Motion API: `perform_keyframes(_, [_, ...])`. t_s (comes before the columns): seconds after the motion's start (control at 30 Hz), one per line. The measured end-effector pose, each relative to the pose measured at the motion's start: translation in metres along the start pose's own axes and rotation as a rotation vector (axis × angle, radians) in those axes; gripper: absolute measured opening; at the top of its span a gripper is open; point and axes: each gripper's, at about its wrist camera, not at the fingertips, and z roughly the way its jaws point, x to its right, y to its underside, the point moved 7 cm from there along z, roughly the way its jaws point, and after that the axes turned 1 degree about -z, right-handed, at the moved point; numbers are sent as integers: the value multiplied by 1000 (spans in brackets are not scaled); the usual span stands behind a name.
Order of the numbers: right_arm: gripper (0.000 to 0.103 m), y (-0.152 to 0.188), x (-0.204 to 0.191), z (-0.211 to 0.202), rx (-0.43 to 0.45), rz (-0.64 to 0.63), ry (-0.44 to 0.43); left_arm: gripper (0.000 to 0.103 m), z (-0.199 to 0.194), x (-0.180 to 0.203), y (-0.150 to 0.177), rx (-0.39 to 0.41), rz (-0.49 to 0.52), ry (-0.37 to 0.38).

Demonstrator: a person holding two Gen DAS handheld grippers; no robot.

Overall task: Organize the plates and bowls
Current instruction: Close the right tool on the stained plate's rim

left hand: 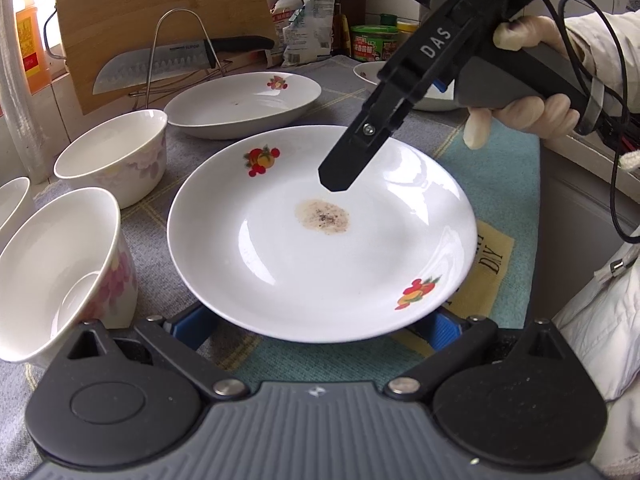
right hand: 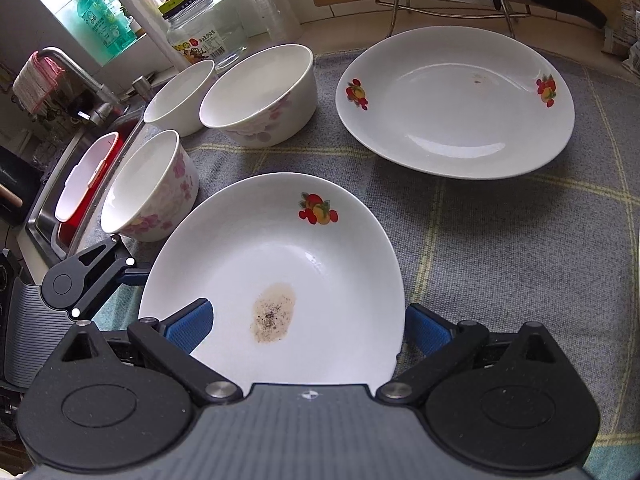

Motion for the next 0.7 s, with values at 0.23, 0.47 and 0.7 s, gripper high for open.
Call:
perform_keyframes(0.23, [99, -6, 2, 1, -2, -7, -30, 103, -3, -1, 2, -4, -11, -16])
perform_keyframes(0.47, [92, -8, 1, 2, -21, -12, -50, 103, -5, -2, 3, -11, -13, -40])
perform_keyframes(0.7, [91, -10, 3, 3, -27, -17, -67, 102, -7, -1, 2, -11, 13, -52])
